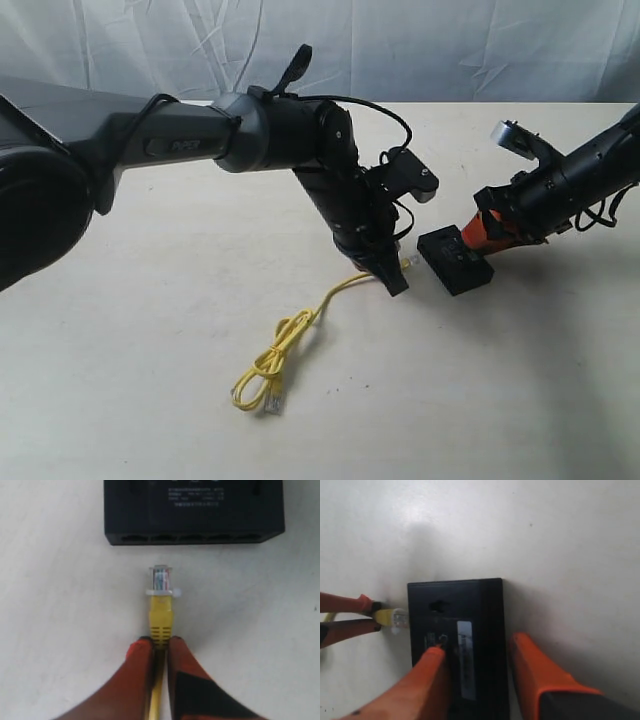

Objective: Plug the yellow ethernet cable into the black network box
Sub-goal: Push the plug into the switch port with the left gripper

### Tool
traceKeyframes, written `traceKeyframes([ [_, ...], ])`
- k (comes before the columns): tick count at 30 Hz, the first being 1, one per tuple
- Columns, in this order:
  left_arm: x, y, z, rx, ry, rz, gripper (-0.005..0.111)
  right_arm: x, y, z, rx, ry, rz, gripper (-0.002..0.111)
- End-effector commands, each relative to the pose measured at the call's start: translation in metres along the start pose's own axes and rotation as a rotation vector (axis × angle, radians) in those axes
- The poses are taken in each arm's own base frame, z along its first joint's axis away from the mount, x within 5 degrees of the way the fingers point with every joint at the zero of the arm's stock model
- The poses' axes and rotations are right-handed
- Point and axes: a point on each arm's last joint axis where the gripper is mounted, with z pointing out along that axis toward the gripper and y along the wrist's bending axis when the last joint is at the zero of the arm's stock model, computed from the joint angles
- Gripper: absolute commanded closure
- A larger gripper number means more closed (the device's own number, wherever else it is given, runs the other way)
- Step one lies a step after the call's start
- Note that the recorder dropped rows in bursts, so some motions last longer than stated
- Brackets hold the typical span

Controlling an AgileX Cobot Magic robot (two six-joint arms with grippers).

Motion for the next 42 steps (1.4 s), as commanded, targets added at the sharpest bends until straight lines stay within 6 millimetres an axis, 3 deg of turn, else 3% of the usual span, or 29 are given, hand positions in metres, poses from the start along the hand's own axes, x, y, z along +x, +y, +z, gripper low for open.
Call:
traceKeyframes([
  [1,-0.003,-0.001,0.001,0.004,-0.043,0.012,0.107,0.000,-0.002,0.001,-0.013,0.003,0.003,0.069],
  [20,-0.006,0.003,0.008,-0.019,-0.092,-0.001,0.107,0.000,-0.001,0.001,-0.025,0.000,0.011,0.069],
  [31,-0.007,-0.001,0.008,0.021,-0.109,0.123,0.107,-0.001,0.005,0.001,-0.091,-0.013,-0.041,0.069],
  [42,-0.007,0.001,0.007,0.010,-0.115,0.117,0.107,0.000,0.007,0.001,-0.117,-0.001,-0.051,0.069],
])
